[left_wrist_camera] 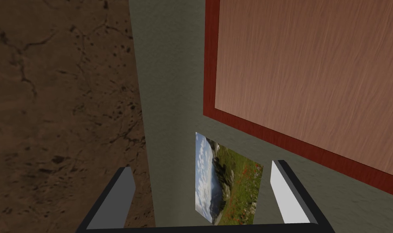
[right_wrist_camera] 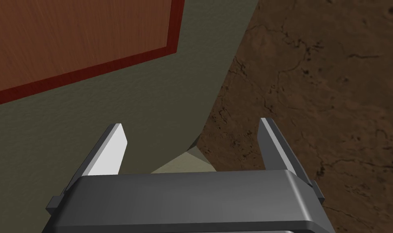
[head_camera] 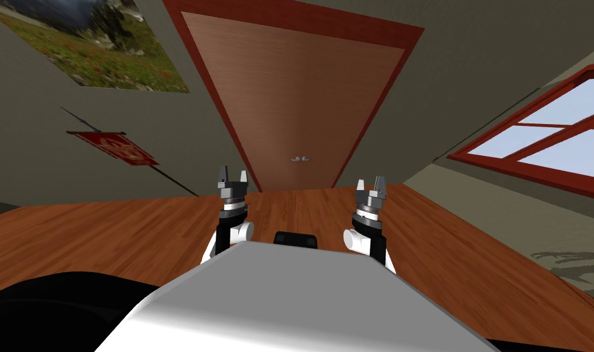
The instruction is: Pull the door open
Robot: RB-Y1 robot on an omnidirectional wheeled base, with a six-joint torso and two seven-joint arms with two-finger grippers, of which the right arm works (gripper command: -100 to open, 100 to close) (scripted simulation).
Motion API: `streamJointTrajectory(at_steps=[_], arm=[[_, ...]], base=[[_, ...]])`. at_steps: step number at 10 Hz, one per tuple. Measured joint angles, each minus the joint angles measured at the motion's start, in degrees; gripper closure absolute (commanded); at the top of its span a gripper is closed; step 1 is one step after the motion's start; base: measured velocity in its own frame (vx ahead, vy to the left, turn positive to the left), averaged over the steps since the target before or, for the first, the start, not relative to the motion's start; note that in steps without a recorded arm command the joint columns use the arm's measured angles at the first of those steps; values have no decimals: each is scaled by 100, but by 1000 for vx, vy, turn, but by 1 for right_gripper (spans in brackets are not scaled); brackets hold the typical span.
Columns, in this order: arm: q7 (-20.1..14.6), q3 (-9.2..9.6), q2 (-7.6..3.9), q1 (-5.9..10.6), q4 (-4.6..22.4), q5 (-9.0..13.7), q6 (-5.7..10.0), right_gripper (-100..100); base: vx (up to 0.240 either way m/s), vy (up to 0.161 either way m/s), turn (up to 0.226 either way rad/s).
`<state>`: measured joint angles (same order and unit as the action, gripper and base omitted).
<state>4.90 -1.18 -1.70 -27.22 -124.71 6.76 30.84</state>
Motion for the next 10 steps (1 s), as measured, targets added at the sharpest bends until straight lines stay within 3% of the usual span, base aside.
streamJointTrajectory(at_steps=[10], arm=[[-118, -47, -245, 598, 1406, 141, 215, -100]], base=[[82, 4, 61]])
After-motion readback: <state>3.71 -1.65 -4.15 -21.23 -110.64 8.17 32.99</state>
